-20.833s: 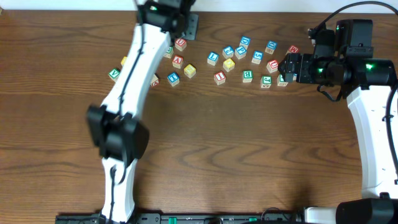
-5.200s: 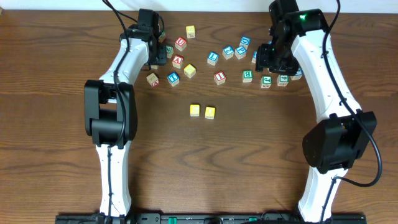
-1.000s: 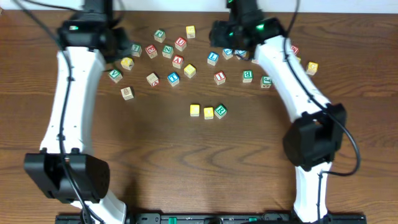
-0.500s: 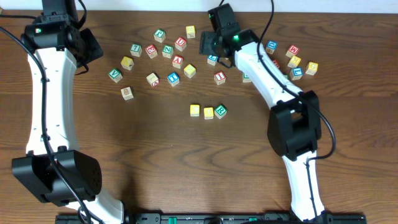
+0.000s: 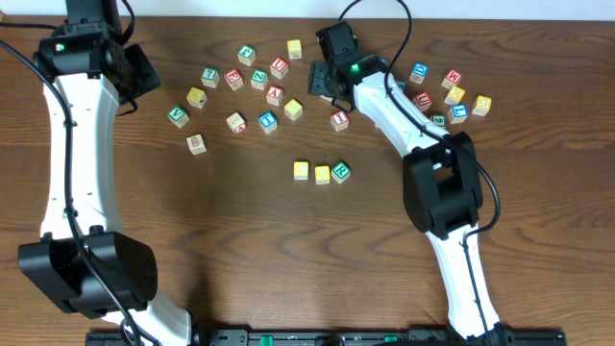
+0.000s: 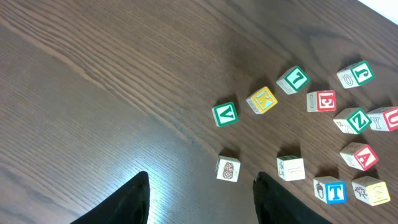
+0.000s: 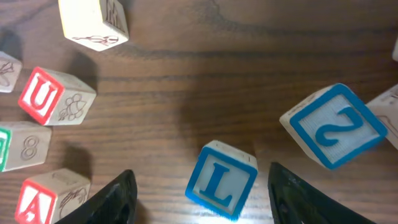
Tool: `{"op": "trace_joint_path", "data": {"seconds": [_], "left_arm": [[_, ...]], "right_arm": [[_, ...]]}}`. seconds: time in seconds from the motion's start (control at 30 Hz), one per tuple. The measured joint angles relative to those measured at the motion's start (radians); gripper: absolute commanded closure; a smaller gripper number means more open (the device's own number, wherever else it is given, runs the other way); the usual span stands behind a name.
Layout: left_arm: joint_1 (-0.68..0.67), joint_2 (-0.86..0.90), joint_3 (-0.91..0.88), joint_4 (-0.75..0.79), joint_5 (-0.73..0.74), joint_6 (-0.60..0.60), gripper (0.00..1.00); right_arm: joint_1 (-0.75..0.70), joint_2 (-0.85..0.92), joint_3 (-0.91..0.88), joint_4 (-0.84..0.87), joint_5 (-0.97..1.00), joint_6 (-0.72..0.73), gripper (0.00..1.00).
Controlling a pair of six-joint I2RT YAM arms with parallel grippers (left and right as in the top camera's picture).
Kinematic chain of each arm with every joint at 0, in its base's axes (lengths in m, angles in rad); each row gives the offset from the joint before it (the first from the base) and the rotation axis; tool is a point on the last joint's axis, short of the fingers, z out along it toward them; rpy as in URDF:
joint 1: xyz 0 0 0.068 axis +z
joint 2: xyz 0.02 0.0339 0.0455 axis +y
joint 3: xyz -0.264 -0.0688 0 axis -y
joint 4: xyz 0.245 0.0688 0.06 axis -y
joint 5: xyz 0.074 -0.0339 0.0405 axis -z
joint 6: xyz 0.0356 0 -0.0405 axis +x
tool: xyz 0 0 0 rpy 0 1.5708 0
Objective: Spell out CORL
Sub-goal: 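Move the right gripper over the cluster toward the blue L block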
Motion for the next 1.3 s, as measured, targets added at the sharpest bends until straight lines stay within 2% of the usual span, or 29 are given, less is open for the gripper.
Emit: {"op": "trace_joint_path", "data": {"seconds": [0.03,0.1,0.17,0.23,0.47,0.7,1.3], "left_arm": [[0.0,0.0,0.0,0.0,0.0,0.0,0.42],[0.0,0.0,0.0,0.0,0.0,0.002,0.4],[0.0,0.0,0.0,0.0,0.0,0.002,0.4],[0.0,0.0,0.0,0.0,0.0,0.003,0.4],[0.0,0.0,0.0,0.0,0.0,0.003,0.39],[0.0,0.0,0.0,0.0,0.0,0.003,0.39],[0.0,0.0,0.0,0.0,0.0,0.003,0.39]], "right_arm": [[0.0,0.004,0.0,0.006,0.001,0.003,0.41],[0.0,0.012,0.0,0.013,0.003,0.006,0.44],[0.0,0.019,0.0,0.015,0.005,0.01,0.47],[0.0,0.026,0.0,0.016,0.009,0.012,0.54],[0.0,0.034,0.0,0.016,0.027,0.02,0.61],[0.0,0.034,0.0,0.008,0.031,0.015,0.73],[-0.001,0.008,0.001,-0.029,0.033,-0.104,0.77]]}}
